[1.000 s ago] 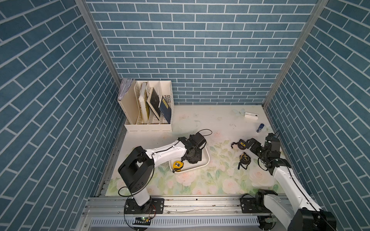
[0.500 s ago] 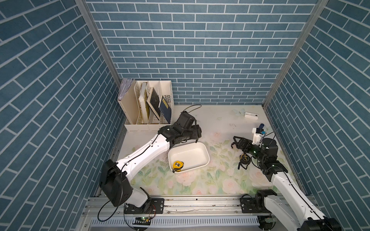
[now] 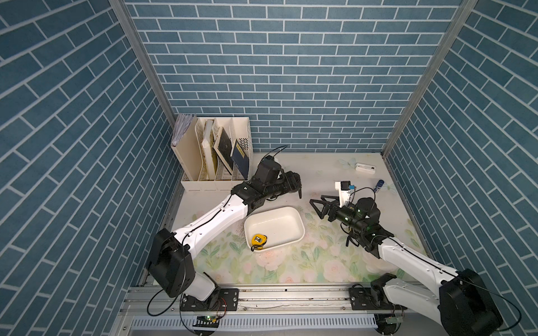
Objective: Take the tape measure out of the storage box
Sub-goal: Pick up the tape measure from the storage box.
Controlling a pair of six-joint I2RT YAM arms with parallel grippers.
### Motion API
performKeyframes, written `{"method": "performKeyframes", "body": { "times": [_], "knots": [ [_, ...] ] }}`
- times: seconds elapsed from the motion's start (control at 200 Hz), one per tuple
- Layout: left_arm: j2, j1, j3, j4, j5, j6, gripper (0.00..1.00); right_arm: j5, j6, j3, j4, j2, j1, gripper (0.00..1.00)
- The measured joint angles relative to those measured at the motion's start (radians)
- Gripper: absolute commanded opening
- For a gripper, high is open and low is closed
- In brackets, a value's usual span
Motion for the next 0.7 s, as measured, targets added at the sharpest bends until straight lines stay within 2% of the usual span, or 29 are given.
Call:
{"method": "performKeyframes", "body": {
  "times": [0.375, 0.7],
  "knots": [
    [-0.003, 0.000, -0.072, 0.071, 0.008, -0.069, 0.00, 0.050, -0.042, 0.158, 0.125, 0.180, 0.104, 0.78],
    [-0.032, 0.002, -0.080, 0.085, 0.002, -0.093, 0.00, 0.074, -0.051, 0.199, 0.152, 0.280, 0.130, 0.75]
  ]
}}
